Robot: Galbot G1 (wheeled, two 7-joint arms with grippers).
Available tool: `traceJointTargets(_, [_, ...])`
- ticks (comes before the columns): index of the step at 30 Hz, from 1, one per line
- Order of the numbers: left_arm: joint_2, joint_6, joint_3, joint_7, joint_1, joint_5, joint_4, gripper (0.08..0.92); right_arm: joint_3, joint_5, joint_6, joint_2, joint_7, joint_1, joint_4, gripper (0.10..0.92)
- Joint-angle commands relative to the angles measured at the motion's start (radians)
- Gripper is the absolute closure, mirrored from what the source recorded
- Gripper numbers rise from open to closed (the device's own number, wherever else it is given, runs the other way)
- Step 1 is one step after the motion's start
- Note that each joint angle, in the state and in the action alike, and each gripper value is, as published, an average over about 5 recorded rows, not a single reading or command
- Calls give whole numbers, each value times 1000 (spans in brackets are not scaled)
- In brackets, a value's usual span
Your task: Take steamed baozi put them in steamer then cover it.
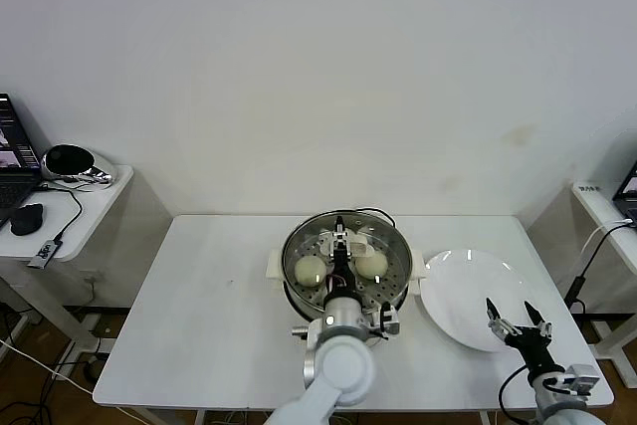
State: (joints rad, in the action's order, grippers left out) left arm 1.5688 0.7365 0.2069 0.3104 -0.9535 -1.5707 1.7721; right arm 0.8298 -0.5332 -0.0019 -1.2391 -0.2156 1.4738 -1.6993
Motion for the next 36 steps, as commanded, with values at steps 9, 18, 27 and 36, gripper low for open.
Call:
traceJointTargets(9, [-27,30,23,9,-84,10,183,185,-2,14,-15,2,1,9,-13,203])
traceJointTargets(18, [-129,-122,-122,-71,-232,253,421,177,-19,44,-8,-5,-16,39,-71,203])
traceJointTargets(27, [-198,-491,-587,-387,-509,1116,566,177,-46,134,33,-49,19,96,-178,203])
traceJointTargets(36, [-121,-766,-749,-413,-695,1458,325,177,-126,129,42,-55,42,142,-199,203])
